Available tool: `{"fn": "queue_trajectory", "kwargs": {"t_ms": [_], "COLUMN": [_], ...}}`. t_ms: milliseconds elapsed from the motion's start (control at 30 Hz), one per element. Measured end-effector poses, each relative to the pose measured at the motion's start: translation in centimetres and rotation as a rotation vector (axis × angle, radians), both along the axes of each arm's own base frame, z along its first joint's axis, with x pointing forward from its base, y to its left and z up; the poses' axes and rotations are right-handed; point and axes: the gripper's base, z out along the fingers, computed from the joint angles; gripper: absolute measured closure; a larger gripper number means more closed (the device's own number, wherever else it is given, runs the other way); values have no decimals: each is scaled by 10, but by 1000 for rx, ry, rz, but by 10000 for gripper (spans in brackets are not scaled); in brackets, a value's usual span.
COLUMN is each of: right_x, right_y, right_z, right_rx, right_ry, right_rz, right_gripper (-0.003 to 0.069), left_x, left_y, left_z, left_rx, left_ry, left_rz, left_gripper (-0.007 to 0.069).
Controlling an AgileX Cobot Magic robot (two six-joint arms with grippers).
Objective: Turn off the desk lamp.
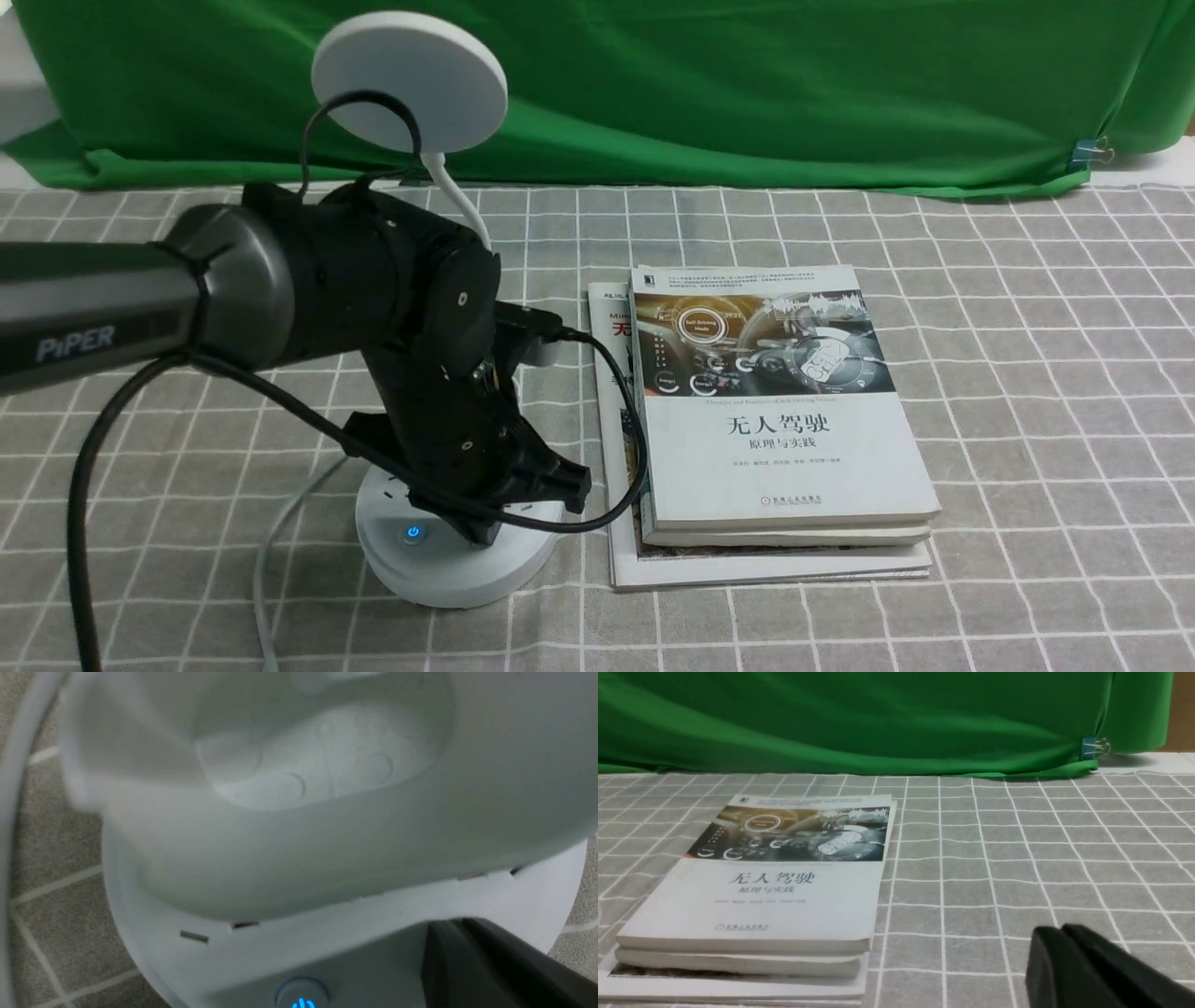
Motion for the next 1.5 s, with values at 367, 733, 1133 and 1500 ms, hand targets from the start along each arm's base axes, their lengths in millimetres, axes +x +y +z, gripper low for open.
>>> {"fn": "queue_trajectory", "kwargs": {"t_ms": [367,733,1133,1500], "right_x": [0,0,0,0], "right_y": [0,0,0,0], "right_z": [0,0,0,0], "right_rx": [0,-1,-1,-1], "right_ry": [0,0,0,0], "right_rz": [0,0,0,0], "right_gripper": [623,623,623,623], "left_x": [-11,-78,-172,-202], "left_y": [7,47,108,124], "left_z": [39,62,50,19], "left_rx": [-48,-171,-515,-507], "left_ry": [-83,-301,-875,-1125], "left_rz": [-11,3,79,-89], "left_gripper": [624,624,624,624]}}
